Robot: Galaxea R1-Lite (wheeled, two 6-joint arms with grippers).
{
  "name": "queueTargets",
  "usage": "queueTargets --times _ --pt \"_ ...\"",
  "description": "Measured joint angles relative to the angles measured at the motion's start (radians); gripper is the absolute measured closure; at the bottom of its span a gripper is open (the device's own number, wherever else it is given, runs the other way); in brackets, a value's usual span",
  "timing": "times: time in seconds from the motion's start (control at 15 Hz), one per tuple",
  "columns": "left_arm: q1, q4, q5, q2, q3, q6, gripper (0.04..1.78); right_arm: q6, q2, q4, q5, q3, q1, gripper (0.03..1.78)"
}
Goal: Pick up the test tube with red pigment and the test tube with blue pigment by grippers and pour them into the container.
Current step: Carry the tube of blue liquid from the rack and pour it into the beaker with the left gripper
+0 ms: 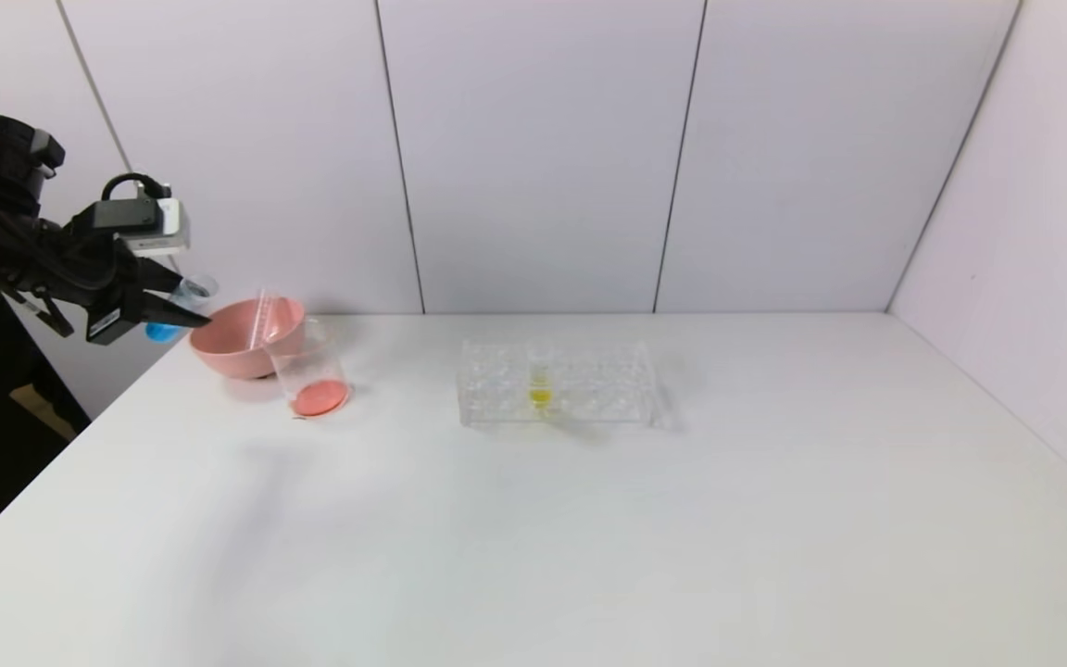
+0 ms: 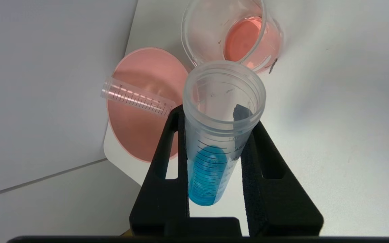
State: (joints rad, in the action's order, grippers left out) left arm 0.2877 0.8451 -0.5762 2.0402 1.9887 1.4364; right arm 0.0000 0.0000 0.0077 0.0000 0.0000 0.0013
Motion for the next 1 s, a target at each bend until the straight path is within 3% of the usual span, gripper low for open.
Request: queueTargets --times 1.0 --pt "-0.046 -0.037 0.184 0.018 0.005 -0.032 1.36 0.0 0.0 0.0 0.0 0.0 0.0 0.04"
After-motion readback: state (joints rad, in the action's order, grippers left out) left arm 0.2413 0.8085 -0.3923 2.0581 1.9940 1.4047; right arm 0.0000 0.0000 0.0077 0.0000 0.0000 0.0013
